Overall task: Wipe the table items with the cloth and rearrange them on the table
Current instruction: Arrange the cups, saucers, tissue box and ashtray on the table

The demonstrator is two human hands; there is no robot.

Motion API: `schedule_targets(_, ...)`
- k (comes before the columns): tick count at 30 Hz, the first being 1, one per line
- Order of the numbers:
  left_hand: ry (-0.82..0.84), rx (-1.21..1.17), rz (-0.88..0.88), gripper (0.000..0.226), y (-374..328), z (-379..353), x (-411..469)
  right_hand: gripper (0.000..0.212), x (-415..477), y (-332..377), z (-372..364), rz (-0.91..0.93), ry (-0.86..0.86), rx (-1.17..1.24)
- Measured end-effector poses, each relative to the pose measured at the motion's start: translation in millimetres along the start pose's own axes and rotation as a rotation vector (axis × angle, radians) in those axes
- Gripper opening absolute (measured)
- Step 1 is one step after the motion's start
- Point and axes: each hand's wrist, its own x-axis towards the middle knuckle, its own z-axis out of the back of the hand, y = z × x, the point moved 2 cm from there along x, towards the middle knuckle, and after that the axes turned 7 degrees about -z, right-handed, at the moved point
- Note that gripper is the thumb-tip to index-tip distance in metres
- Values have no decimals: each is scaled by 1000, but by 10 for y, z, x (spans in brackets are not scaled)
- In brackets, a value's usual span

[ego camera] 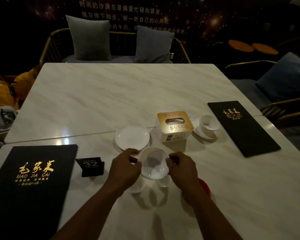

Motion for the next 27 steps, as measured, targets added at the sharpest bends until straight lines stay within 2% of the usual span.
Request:
schedule_targets(3, -94, -57, 8, 29, 9, 64, 328, 20, 338, 235, -257, 5, 2, 79)
schedule_targets(5, -130, -96, 24, 36, 59, 91, 564, 21, 572, 371, -451, 9, 32, 131)
schedule_targets(9, -196, -97, 53, 48, 173, 135, 1062, 28, 1019, 574, -797, 8, 194, 174)
schedule_targets(12, -214, -83, 70, 54, 255, 125, 1294, 38, 1215, 630, -954, 20, 246, 154)
schedule_targets(18, -224, -92, 119, 54, 470, 42, 1600, 39, 1568, 595, -1190, 40, 293, 74)
schedule_targets(27, -221, -33, 126, 57, 554, -1, 1663, 41, 1610, 530, -1289, 13, 293, 91)
